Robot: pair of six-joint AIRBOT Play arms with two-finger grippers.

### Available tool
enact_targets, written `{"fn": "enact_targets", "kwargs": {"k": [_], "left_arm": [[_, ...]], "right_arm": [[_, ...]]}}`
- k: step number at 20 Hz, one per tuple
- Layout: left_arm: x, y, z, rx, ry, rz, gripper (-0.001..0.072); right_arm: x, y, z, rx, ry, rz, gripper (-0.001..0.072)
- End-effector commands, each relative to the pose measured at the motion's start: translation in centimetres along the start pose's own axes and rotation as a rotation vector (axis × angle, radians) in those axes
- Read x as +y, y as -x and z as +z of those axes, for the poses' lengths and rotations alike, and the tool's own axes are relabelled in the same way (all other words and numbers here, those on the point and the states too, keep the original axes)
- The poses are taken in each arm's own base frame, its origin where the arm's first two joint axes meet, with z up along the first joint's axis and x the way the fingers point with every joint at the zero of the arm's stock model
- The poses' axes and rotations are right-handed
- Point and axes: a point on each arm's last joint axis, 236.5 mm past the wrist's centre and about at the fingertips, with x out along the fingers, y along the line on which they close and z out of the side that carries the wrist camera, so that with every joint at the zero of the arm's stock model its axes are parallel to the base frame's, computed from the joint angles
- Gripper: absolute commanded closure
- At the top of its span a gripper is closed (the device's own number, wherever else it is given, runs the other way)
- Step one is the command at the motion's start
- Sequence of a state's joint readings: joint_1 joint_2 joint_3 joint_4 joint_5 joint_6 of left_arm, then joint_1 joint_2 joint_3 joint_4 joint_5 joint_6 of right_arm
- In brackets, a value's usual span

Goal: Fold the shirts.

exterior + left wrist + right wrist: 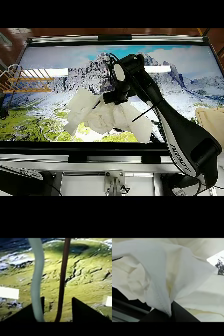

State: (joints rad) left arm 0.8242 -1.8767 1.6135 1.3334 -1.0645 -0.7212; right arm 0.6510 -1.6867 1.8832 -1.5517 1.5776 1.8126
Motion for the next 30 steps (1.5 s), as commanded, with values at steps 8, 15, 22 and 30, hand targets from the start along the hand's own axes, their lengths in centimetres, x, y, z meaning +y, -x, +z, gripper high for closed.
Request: {"fn": "enact_targets", "kwargs": {"k": [8,15,22,30], "left_arm": [[-0.2,2.4,1.5,-0.045,0.019,-0.008,0.066],[2.1,14.6,8.8,-0.288,0.066,0.151,0.0661],[-16.4,29.4,18.3,-0.626,0.008,-0.115,0.0663],[-38.3,35.5,8.1,-0.458,-0.43,-0.308,0.0665]], "right_arm": [[-0.5,0.0,0.2,-0.007,-0.007,-0.022,0.0636],[-1.2,0.2,-0.2,0.01,-0.008,-0.037,0.0637],[-7.8,5.2,-1.2,-0.02,-0.131,-0.056,0.0637],[-11.0,7.6,-2.3,-0.027,-0.146,-0.071,0.0637]]}}
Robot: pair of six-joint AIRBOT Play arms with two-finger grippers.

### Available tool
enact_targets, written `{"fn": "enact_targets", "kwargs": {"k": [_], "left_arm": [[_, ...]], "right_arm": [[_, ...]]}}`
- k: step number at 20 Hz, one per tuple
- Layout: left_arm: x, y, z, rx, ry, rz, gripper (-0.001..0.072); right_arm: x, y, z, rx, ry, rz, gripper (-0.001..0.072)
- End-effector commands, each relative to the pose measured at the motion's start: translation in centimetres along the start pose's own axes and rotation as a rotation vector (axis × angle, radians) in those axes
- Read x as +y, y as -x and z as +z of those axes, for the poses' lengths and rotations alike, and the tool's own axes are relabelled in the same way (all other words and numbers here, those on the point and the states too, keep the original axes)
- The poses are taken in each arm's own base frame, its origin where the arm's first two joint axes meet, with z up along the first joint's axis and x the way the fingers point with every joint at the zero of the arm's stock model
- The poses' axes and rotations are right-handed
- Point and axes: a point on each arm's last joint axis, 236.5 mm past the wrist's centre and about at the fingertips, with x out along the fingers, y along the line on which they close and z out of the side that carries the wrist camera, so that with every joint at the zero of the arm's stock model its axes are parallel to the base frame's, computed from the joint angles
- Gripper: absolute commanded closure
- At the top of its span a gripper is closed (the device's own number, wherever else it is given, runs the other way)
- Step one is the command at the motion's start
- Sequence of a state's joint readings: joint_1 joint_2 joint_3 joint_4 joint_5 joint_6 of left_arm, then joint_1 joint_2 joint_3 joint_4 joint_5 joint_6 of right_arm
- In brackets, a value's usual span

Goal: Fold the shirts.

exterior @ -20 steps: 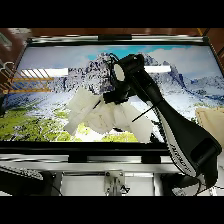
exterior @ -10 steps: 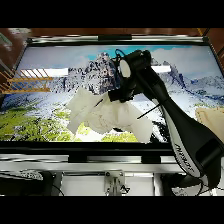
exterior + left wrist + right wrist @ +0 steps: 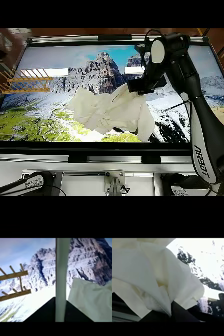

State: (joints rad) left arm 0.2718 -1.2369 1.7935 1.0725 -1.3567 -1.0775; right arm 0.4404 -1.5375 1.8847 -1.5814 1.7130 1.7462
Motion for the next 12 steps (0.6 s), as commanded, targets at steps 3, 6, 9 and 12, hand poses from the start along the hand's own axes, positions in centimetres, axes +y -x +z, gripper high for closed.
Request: {"fn": "enact_targets", "kwargs": {"k": [3,6,9,12], "left_arm": [[-12.4,1.4,-11.7,0.237,-0.213,-0.13,0.0665],[-16.4,1.6,-21.9,0.357,-0.318,-0.209,0.0665],[-19.3,2.1,-26.9,0.347,-0.38,-0.284,0.0665],[-21.5,2.8,-29.5,0.379,-0.45,-0.362,0.0665]], "right_arm": [[-2.2,0.4,0.1,-0.005,-0.016,-0.011,0.0636],[-3.6,0.5,0.2,-0.006,-0.04,-0.041,0.0637],[-4.2,0.5,0.3,-0.009,-0.046,-0.059,0.0637],[-4.1,0.5,0.3,-0.01,-0.032,-0.058,0.0636]]}}
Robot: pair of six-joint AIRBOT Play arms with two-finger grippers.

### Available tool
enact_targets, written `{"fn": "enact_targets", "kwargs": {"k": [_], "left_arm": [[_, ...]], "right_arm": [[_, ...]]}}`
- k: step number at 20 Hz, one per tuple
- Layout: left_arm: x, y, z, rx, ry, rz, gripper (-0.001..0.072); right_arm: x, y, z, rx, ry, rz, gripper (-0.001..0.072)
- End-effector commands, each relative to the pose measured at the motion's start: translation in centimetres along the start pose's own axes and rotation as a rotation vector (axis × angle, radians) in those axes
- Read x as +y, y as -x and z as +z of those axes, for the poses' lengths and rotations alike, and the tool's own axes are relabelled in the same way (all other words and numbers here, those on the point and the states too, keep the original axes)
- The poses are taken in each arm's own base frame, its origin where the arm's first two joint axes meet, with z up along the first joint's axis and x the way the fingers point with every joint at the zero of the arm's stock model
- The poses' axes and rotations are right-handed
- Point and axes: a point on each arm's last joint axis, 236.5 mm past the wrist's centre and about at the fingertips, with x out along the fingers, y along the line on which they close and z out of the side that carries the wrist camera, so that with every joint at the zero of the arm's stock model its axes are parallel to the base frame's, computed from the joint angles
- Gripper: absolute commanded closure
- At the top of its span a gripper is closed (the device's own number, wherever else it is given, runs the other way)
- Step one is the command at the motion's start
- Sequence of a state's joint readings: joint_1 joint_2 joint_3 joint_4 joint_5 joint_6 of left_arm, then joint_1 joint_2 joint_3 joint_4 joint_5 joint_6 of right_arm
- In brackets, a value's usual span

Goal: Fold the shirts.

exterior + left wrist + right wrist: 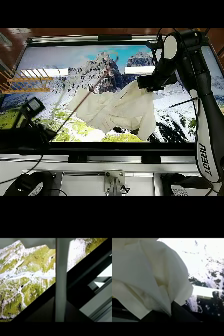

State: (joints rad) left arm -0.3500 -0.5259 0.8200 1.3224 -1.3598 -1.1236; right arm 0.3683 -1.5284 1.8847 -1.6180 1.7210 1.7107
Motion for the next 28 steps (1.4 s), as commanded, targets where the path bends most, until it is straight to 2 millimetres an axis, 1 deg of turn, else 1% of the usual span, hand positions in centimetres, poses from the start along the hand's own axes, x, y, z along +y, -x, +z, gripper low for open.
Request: {"fn": "enact_targets", "kwargs": {"k": [1,3,4,6,8,9,11,13,15,18,21,22,24,25,26,28], "left_arm": [[-3.8,-1.5,-2.7,0.031,-0.113,-0.078,0.0665],[-5.1,-1.7,-2.8,0.044,-0.184,-0.105,0.0665],[-4.8,-2.0,-3.2,0.073,-0.22,-0.089,0.0666],[-2.7,-2.8,-3.9,0.136,-0.27,-0.005,0.0665],[-1.9,-3.9,-4.3,0.195,-0.346,-0.002,0.0665],[-1.4,-4.5,-4.3,0.213,-0.353,0.01,0.0665],[-0.3,-5.8,-3.4,0.214,-0.363,0.048,0.0665],[0.0,-7.1,-2.3,0.193,-0.379,0.053,0.0665],[0.0,-8.2,-1.9,0.196,-0.404,0.046,0.0665],[-0.5,-9.6,-0.4,0.144,-0.43,0.022,0.0665],[-0.7,-10.5,0.6,0.118,-0.416,0.013,0.0665],[-1.1,-10.8,1.1,0.093,-0.398,0.0,0.0665],[-3.0,-11.2,2.4,0.03,-0.334,-0.068,0.0665],[-4.0,-11.3,2.8,0.009,-0.297,-0.11,0.0665],[-4.7,-11.5,3.0,0.003,-0.272,-0.139,0.0665],[-5.2,-12.1,2.9,0.014,-0.223,-0.169,0.0664]], "right_arm": [[-0.3,0.1,0.0,0.001,0.02,-0.008,0.0636],[-0.3,0.1,-0.2,0.008,0.02,-0.008,0.0636],[-0.2,0.1,-0.3,0.011,0.023,-0.004,0.0637],[0.2,0.1,-0.7,0.031,0.041,0.014,0.0636],[0.1,0.1,-1.4,0.059,0.046,0.012,0.0636],[0.1,0.1,-1.7,0.072,0.047,0.011,0.0636],[0.0,0.2,-2.5,0.103,0.052,0.007,0.0636],[0.0,0.2,-2.7,0.113,0.065,0.008,0.0637],[0.2,0.6,-2.5,0.091,0.072,0.018,0.0636],[1.4,2.1,-1.8,0.013,0.125,0.05,0.0636],[3.7,4.0,-2.4,-0.038,0.233,0.059,0.0636],[4.7,4.6,-2.8,-0.052,0.261,0.068,0.0637],[6.9,5.7,-3.6,-0.077,0.32,0.077,0.0636],[7.6,6.2,-3.9,-0.09,0.338,0.066,0.0636],[7.9,6.6,-4.1,-0.103,0.347,0.049,0.0637],[8.6,7.5,-4.6,-0.136,0.375,0.007,0.0637]]}}
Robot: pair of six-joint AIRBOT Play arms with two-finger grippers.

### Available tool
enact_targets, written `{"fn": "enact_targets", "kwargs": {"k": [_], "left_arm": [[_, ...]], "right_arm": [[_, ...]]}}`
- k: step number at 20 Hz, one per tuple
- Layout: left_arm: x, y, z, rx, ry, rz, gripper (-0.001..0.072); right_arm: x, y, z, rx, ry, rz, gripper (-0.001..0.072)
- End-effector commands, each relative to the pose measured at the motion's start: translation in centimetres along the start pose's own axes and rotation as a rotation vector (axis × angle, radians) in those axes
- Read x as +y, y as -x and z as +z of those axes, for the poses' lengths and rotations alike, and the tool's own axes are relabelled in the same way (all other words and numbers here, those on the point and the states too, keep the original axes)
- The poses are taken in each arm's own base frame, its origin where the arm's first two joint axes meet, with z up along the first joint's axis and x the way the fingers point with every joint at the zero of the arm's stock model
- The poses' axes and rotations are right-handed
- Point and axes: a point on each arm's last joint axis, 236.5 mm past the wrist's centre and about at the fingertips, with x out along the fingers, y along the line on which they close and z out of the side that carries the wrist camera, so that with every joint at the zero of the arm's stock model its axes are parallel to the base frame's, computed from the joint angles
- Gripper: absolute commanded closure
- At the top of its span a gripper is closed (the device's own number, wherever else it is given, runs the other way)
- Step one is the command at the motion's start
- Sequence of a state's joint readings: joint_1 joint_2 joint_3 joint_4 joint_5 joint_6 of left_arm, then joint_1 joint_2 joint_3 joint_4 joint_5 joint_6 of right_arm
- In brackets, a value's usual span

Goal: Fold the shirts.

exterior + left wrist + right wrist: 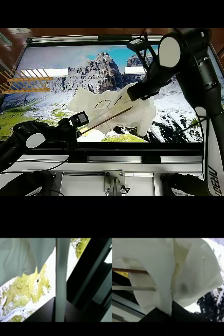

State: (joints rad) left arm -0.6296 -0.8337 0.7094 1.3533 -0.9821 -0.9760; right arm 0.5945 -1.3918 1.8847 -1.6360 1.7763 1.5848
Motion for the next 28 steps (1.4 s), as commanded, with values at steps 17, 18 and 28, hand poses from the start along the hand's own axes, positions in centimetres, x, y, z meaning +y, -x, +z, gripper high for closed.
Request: {"fn": "enact_targets", "kwargs": {"k": [17,18,28], "left_arm": [[-1.3,0.2,4.2,-0.111,0.296,-0.178,0.0664],[-0.8,0.2,4.0,-0.11,0.3,-0.167,0.0664],[-0.9,0.5,0.0,0.029,0.185,-0.19,0.0664]], "right_arm": [[2.1,3.3,-1.4,-0.052,-0.001,-0.136,0.0155],[1.0,4.3,-1.4,-0.081,-0.006,-0.171,0.0155],[-15.7,3.8,-3.1,-0.141,0.125,-0.017,0.016]]}}
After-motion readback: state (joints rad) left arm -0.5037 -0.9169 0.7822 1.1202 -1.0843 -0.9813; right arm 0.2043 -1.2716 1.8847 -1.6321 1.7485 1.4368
